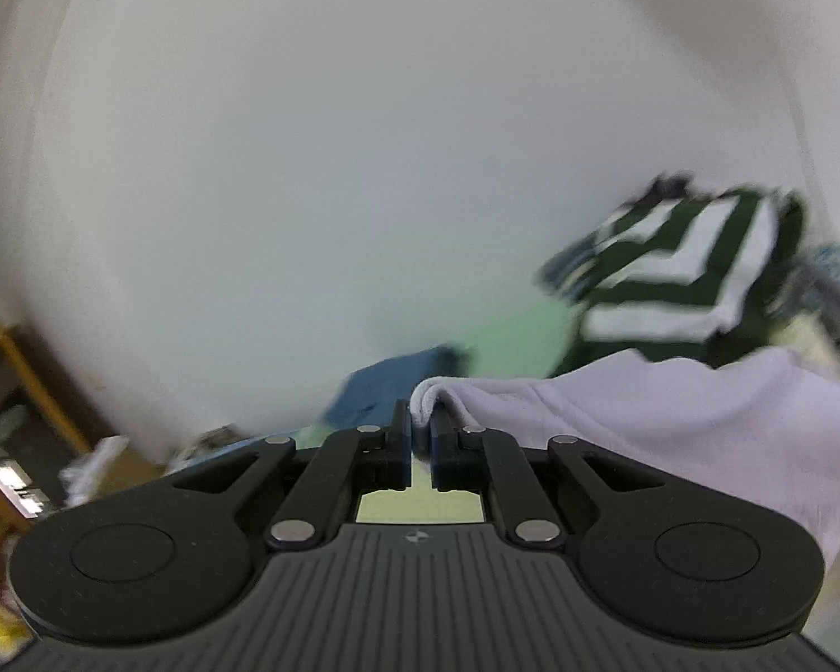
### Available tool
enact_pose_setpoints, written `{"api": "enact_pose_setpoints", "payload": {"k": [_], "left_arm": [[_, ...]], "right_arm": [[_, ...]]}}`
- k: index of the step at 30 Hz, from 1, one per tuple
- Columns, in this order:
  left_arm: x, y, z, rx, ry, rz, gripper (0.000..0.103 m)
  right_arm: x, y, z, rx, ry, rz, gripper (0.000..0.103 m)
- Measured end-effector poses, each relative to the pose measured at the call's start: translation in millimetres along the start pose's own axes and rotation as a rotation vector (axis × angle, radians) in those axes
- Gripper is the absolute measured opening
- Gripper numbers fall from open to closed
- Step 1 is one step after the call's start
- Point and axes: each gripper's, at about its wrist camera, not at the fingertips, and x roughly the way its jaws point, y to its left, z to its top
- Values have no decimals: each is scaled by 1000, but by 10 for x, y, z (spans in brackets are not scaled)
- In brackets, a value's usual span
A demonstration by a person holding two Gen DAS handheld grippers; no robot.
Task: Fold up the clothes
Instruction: 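Lift the white shirt with both grippers and pull it off the pile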
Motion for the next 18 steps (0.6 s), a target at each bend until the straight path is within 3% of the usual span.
{"api": "enact_pose_setpoints", "payload": {"k": [5, 9, 11, 14, 18], "left_arm": [[-184, 357, -545, 23, -3, 4, 31], [-240, 736, -935, 15, 35, -23, 31], [-319, 944, -1145, 15, 39, -33, 36], [-451, 1228, -1398, 24, 7, -58, 52], [-577, 1492, -1646, 64, -30, -95, 55]], "right_arm": [[55, 543, -425, -80, 71, 78, 7], [141, 898, -798, -47, 124, 146, 7], [219, 1059, -993, -24, 159, 167, 7], [379, 1309, -1281, -7, 207, 190, 7], [433, 1518, -1510, 14, 225, 176, 7]]}}
